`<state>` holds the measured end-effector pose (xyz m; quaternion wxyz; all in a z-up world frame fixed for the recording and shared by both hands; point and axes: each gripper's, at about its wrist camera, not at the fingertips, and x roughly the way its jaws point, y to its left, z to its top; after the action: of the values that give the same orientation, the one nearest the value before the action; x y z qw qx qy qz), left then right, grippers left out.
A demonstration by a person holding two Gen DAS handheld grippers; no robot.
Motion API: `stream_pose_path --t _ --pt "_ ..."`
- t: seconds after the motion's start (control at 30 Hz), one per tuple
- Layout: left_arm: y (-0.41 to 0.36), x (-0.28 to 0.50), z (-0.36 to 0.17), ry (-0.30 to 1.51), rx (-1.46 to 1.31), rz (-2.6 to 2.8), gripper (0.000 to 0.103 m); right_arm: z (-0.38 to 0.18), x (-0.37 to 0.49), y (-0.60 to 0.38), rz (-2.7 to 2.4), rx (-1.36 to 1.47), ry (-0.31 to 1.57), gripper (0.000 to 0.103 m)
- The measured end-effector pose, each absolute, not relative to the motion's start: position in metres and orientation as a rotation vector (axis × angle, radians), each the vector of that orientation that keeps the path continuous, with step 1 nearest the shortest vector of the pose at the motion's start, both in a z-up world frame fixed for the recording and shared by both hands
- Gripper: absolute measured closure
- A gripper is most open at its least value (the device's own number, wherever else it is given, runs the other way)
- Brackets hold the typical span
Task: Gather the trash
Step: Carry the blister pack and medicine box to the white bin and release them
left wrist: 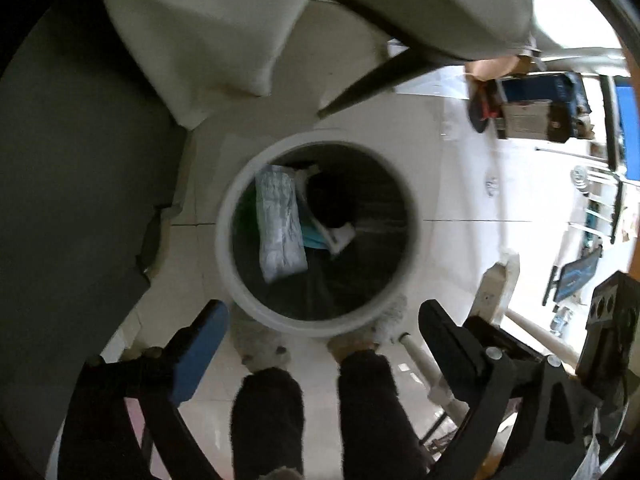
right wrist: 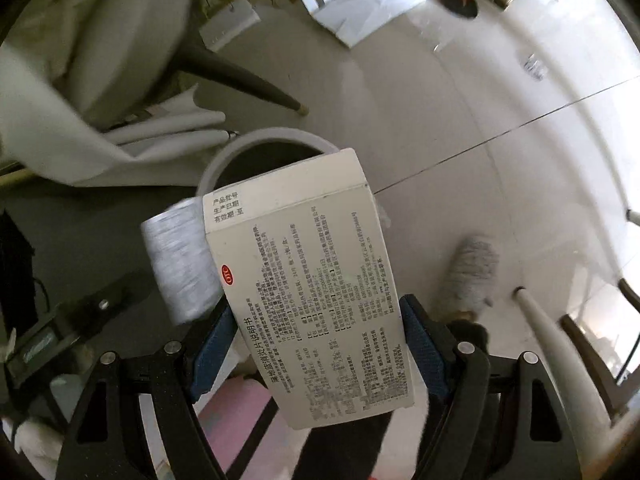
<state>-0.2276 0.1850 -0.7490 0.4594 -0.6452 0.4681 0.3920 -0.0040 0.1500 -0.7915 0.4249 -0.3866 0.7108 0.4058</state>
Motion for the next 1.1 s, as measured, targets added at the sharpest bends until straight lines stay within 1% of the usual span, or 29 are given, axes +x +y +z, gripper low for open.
stream_pose_path --t 0.03,0.07,0.1,0.27,0.4,0.5,0.77,0.93,1.1 --pt "0.184 -0.231 -0.751 1.165 -1.569 0.986 0.006 -0.798 -0.005 0.150 1.020 -0.967 1.785 0.014" --pt "0.181 -0.234 -0.749 1.181 -1.530 1.020 0.006 -0.804 -0.007 0.150 1.030 -0.966 1.791 0.005" --pt "0.180 -0.236 -0.747 1.188 -1.498 1.043 0.006 -0.806 -0.008 0.150 1.039 -0.960 1.790 0.001" --pt "0.168 -0.243 -0.726 1.287 -1.303 1.179 0.006 -0.801 -0.025 0.149 1.069 -1.036 1.688 0.001" --pt "0.155 -0.252 -0.708 1.286 -1.296 1.197 0.006 -0.784 -0.038 0.148 1.047 -1.141 1.556 0.001" --pt "0.148 -0.250 -0.689 1.287 -1.277 1.198 0.006 -0.766 -0.040 0.147 1.034 -1.177 1.494 0.001" --pt "0.129 -0.242 -0.630 1.268 -1.233 1.193 0.006 -0.691 -0.050 0.138 1.065 -1.201 1.388 0.001" --pt "0.113 -0.241 -0.577 1.245 -1.224 1.201 0.006 -0.622 -0.051 0.129 1.103 -1.183 1.340 0.001" --pt "0.100 -0.241 -0.519 1.218 -1.213 1.191 0.006 -0.558 -0.051 0.118 1.133 -1.152 1.331 0.001"
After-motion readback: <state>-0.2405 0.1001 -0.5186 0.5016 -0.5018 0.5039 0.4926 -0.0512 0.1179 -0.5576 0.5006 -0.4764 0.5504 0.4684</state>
